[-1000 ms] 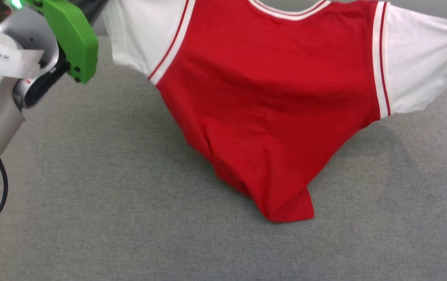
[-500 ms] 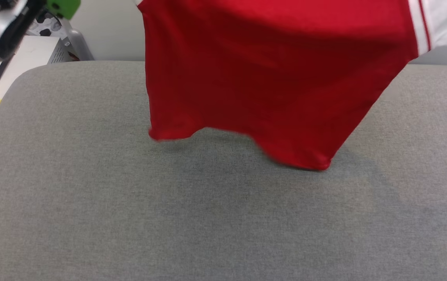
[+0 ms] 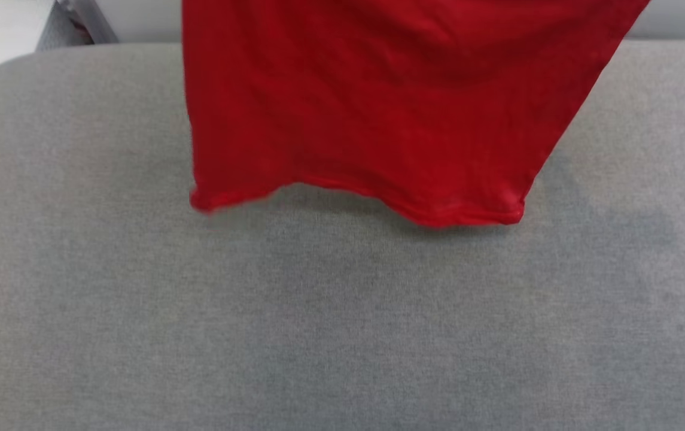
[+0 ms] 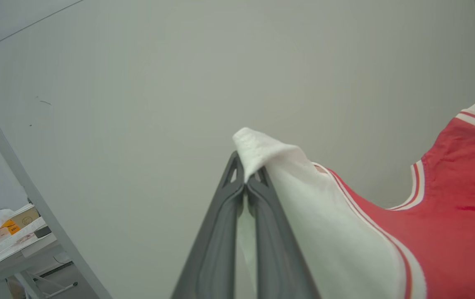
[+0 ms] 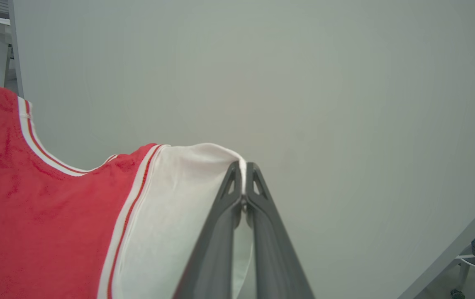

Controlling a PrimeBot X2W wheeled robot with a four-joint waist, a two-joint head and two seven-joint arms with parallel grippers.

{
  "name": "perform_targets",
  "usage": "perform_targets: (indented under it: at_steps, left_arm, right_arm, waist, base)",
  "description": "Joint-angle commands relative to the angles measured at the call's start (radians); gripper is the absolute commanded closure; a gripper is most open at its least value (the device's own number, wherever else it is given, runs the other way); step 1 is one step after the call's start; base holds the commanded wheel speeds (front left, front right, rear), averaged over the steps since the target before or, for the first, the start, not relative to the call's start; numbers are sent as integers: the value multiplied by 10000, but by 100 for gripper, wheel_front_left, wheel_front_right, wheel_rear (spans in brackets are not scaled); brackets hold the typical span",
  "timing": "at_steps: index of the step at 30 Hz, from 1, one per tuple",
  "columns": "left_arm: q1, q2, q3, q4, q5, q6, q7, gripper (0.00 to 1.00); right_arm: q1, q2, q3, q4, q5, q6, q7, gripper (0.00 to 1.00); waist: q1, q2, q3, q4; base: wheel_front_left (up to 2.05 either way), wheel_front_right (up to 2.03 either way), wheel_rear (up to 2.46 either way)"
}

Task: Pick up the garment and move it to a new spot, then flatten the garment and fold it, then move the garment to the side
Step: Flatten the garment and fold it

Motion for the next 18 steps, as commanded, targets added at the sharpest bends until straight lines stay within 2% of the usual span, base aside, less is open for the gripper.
perform_targets:
  at_steps: [1,11,18]
  left_arm:
    - [-413,-159,79,309,120,-46,-147,100]
    - [-2357,-1108,327,2605,590,-117,-1304,100]
    - [-3011,-1585,389,3797,704,-339,-1862,100]
  right_arm:
    - [-577,132,198,274,-165,-6,-43,100]
    - [-3955,657,926,2711,-980,-6,-1075,100]
    - [-5239,978,1299,4067,-1182,-6,-1946,100]
  waist:
    - [1,0,1039,-213]
    - [1,0,2596,-322]
    - [1,0,3111,-266]
  base:
    - [0,0,0]
    - [0,0,0]
    - [0,0,0]
